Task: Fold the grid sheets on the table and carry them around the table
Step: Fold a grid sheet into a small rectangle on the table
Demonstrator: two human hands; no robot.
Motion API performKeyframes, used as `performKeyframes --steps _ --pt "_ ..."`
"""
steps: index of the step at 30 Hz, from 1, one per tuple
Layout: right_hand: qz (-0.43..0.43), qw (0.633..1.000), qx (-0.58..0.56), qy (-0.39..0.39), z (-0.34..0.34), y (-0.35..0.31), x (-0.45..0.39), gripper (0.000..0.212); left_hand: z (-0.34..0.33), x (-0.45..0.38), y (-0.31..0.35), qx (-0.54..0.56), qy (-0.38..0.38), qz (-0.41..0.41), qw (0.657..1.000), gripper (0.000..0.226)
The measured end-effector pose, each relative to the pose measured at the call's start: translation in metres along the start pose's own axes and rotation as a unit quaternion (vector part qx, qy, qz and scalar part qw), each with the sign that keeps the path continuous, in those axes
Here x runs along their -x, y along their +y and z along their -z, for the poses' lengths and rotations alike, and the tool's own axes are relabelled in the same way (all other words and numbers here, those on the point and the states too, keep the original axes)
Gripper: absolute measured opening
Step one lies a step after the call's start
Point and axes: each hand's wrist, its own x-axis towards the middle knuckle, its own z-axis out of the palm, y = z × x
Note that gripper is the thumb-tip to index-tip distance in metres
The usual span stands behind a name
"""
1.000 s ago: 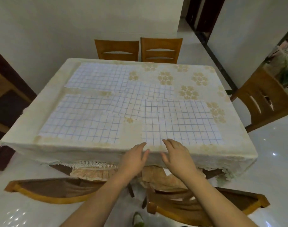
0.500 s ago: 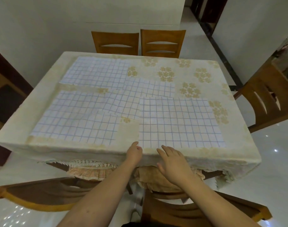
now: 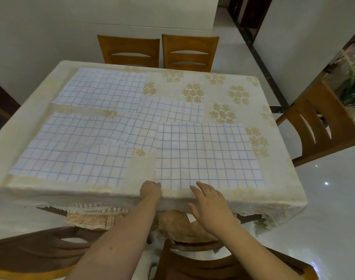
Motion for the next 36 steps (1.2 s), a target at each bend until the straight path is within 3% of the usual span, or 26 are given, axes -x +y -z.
performKeyframes --steps 12,19,24,29,36 --pt "-0.059 0.998 0.028 0.014 0.007 0.0 -0.005 0.058 0.033 0.01 0.015 0.156 -0.019 -0.123 0.98 0.03" --pt "-0.093 0.995 0.03 0.036 0.015 -0.005 -0.005 0.058 0.053 0.031 0.039 0.281 -0.15 -0.147 0.937 0.038" --pt "-0.107 0.993 0.02 0.046 0.019 0.009 0.001 0.059 0.052 0.05 0.058 0.319 -0.204 -0.19 0.906 0.014" --pt "-0.11 0.993 0.002 0.037 0.021 0.035 0.007 0.06 0.036 0.066 0.078 0.325 -0.245 -0.222 0.886 0.023" --pt "-0.083 0.981 -0.167 0.059 0.033 0.094 -0.001 0.057 -0.004 0.088 0.107 0.336 -0.258 -0.232 0.875 0.012"
